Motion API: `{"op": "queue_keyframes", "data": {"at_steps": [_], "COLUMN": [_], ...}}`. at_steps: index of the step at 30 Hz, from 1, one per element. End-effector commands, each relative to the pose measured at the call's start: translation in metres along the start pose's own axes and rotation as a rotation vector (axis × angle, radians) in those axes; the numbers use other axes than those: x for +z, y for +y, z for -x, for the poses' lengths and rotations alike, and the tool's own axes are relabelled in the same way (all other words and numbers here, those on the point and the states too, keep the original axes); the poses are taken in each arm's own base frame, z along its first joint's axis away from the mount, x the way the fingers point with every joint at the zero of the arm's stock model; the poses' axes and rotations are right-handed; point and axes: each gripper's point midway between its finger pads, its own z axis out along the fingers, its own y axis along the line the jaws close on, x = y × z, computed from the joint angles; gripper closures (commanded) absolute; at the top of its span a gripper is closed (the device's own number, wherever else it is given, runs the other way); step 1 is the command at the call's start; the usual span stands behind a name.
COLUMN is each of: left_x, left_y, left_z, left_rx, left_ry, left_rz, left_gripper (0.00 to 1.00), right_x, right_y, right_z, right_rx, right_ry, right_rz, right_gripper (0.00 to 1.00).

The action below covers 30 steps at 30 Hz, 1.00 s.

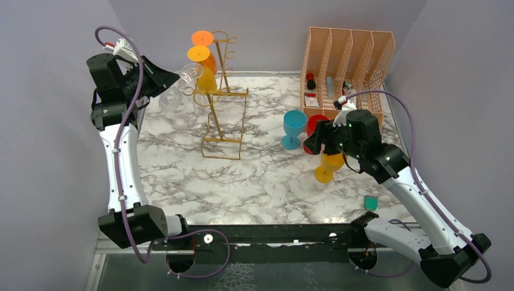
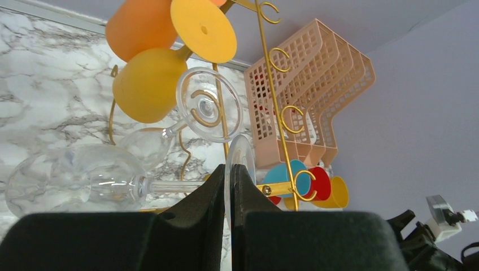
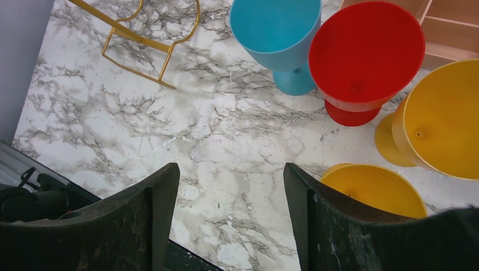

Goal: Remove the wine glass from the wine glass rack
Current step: Pick up the wine glass from the wine rack, then place the wine glass at the center of the board.

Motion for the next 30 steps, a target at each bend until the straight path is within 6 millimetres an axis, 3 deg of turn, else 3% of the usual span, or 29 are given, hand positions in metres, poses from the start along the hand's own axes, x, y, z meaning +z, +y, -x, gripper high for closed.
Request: {"op": "queue_keyframes", "data": {"at_steps": [1, 6, 10, 17, 22, 25, 30], "left_x": [-0.022, -0.053, -0.076, -0.088, -0.08, -0.087, -0.092], "left_y": [-0.008, 0.013, 0.03, 0.042, 0.026, 0.024, -0.01], "left_z": [0.031, 0.035, 0.017, -0.044, -0.098, -0.128, -0.185], "left_rx": [0.131, 0.153, 0.147, 0.091, 0.021, -0.005, -0.039], "left_ry": [-0.15, -0.276, -0.299, -0.189, -0.065, -0.019, 0.159], "left_rz": [0.078, 0.278, 0.394, 0.425, 0.293, 0.273, 0.047], "left_gripper": [1.0, 1.0, 1.0, 1.0, 1.0, 1.0, 1.0], "right_x": [-0.009, -0.014, -0.016, -0.02, -0.022, -0.021, -0.018], "right_y": [0.005, 0.013, 0.021, 0.033, 0.039, 0.04, 0.049], "right_z": [0.016, 0.022, 0.024, 0.019, 0.017, 0.018, 0.018], "right_rx": [0.0, -0.002, 0.003, 0.019, 0.03, 0.035, 0.036], "right_ry": [-0.054, -0.081, -0.089, -0.087, -0.093, -0.094, -0.083], "right_rz": [0.011, 0.051, 0.089, 0.168, 0.206, 0.213, 0.258], "right_gripper": [0.29, 0.29, 0.29, 0.29, 0.29, 0.29, 0.29]}}
